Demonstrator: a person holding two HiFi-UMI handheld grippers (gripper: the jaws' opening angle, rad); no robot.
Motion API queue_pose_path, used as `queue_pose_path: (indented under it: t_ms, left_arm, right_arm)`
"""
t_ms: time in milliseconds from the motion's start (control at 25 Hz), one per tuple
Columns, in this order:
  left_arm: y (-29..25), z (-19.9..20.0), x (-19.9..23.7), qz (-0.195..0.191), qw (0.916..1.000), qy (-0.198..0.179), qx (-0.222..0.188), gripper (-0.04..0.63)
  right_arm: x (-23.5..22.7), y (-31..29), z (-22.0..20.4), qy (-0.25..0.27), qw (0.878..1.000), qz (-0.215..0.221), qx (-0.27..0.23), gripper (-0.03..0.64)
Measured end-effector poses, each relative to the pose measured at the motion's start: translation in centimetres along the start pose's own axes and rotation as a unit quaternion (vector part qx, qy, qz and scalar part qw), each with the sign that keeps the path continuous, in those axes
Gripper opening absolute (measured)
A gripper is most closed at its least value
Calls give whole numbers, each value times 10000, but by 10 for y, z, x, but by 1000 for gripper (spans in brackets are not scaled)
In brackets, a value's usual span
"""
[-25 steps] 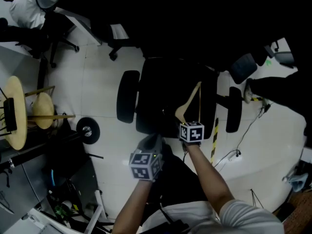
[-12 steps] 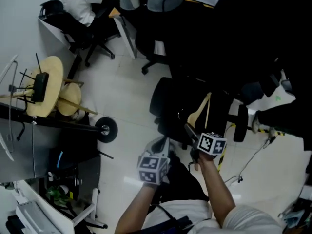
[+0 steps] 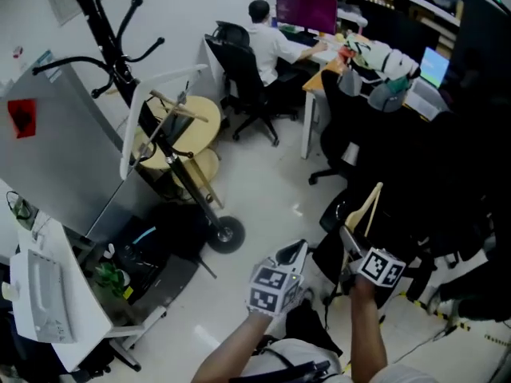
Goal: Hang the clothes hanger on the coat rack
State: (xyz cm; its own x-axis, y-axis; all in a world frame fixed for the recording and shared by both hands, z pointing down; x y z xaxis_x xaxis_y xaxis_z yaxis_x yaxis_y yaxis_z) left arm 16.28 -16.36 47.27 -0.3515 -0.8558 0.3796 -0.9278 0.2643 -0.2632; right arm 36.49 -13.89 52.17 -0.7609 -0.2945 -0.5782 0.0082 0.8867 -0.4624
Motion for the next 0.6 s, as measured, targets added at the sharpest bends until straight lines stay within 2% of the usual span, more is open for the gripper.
queue_pose_path:
  t_ms: [120,240,600]
  left_arm:
    - [48,13,3,198,9995,-166,-176,-3]
    - [96,35,17,540,9966,-276,-566,-3]
    - [225,71,31,1214,9810,-570,-1401,-3]
  right_arm:
    - [52,3,-1,212,9992,344,-39,252]
    - [111,0,3,409,9962,761,-111,252]
    - [246,19,-12,682,9811,1801,-190,252]
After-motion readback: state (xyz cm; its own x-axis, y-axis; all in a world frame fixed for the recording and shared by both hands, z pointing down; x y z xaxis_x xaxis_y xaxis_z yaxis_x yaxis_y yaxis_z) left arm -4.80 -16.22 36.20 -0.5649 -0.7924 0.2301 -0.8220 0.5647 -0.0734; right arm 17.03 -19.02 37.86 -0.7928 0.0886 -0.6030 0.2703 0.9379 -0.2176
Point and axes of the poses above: the fingertips, and each gripper's own axes: y backward along the fingers, x to its left, z out of its top, the point moved 6 cm from there along y, backward along the fingers, and after that the axes turned 14 degrees about -z, right-handed, at the moved point
